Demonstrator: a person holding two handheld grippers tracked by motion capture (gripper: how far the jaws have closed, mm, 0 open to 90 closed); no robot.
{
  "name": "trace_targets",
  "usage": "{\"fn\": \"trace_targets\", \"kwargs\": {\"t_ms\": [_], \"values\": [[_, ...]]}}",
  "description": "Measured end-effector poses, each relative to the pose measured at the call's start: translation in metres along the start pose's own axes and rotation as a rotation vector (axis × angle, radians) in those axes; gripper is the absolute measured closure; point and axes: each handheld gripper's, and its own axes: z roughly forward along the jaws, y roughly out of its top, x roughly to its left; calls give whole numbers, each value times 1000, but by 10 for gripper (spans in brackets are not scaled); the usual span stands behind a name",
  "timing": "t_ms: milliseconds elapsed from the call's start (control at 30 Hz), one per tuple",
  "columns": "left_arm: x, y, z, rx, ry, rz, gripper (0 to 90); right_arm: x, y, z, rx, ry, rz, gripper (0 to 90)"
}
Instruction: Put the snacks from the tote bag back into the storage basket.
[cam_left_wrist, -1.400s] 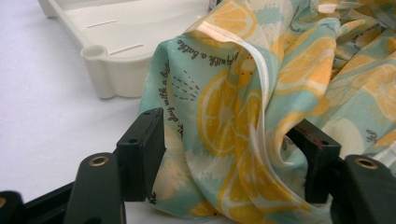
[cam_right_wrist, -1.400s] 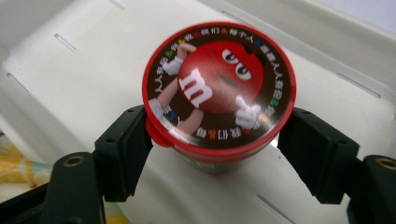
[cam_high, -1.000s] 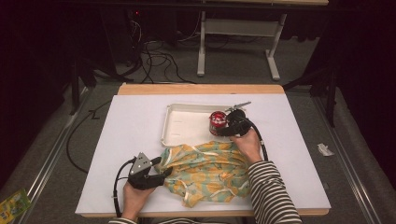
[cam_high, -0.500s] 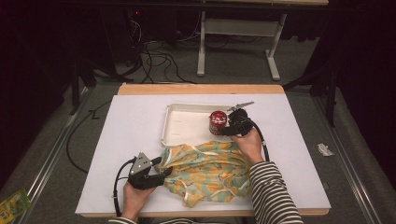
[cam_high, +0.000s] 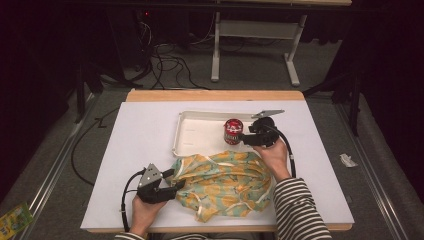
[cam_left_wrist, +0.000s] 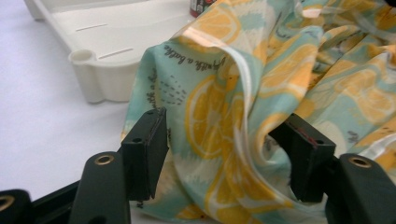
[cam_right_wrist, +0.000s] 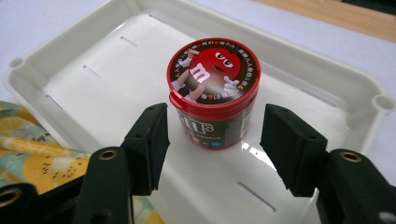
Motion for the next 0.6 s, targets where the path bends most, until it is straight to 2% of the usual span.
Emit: {"fn": "trace_targets", "kwargs": {"t_ms": [233,333,600], "values": [[-4,2,-1,-5,-10,3,387,-3,-11,-17,-30,-6,-1,443],[-6,3,-2,-8,-14,6,387,-5,-15,-24,-38,-3,13,443],[-9,5,-6,-19,-27,9,389,-5,-26,-41,-93,12,19,440]]}}
